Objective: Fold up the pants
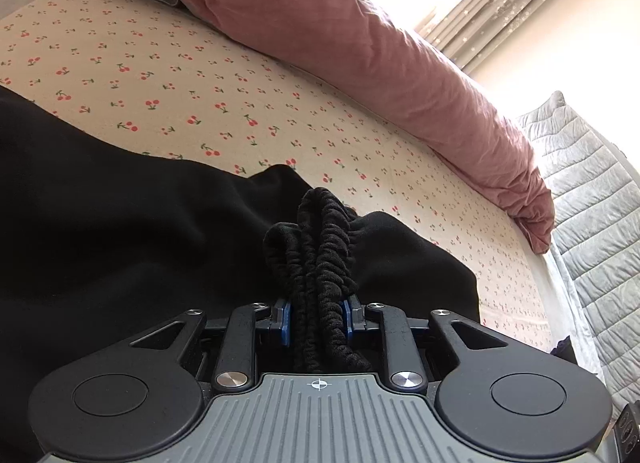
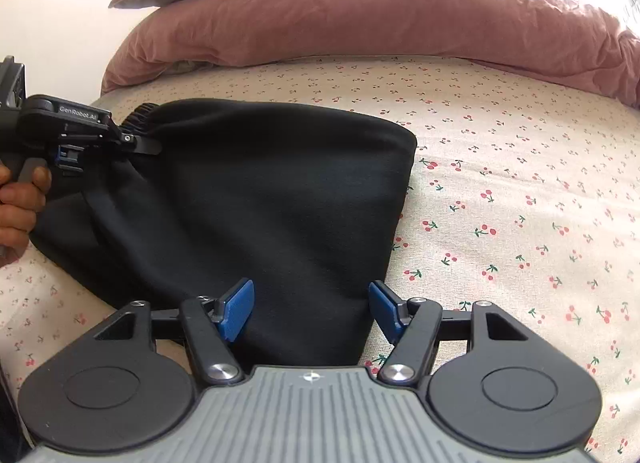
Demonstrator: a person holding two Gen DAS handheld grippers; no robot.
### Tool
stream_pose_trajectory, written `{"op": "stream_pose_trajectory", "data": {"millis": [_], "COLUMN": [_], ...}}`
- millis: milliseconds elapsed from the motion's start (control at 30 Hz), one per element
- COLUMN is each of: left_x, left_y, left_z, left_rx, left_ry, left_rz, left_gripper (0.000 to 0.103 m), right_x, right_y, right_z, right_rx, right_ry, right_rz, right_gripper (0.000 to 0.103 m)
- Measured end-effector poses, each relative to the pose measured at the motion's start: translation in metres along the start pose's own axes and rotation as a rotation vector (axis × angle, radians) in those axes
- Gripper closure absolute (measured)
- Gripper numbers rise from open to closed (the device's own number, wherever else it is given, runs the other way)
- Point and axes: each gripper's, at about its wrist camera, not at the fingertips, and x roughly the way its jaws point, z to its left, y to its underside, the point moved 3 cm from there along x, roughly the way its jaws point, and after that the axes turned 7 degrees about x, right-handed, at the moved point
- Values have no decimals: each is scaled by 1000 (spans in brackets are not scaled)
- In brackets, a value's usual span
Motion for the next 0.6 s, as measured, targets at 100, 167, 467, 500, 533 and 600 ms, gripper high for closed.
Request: {"op": "stream_pose_trajectory", "data": {"millis": [100, 167, 467, 500, 533, 600], "left_x": [10, 16, 9, 10, 10, 7], "left_y": [7, 13, 16, 16, 16, 16], "left_z": [16, 26, 19, 20, 22, 25], "left_rx": [-9, -24, 17, 6, -3, -13], "left_ry": [-25, -20, -37, -36, -28, -5], "left_rz": [42, 50, 2, 4, 5, 3], "left_gripper": [77, 75, 72, 70, 69, 67], "right_x": [8, 14, 2, 4, 6, 11], "right_y": [6, 4, -9, -12, -15, -21], "right_z": [8, 10, 20, 22, 23, 23], "right_rx": [-21, -46, -88, -93, -96, -92], "right_ry": [26, 51, 70, 67, 66, 74], "right_rz": [22, 30, -55, -60, -61, -64], "right_gripper": [43, 41, 41, 41, 41, 41]}}
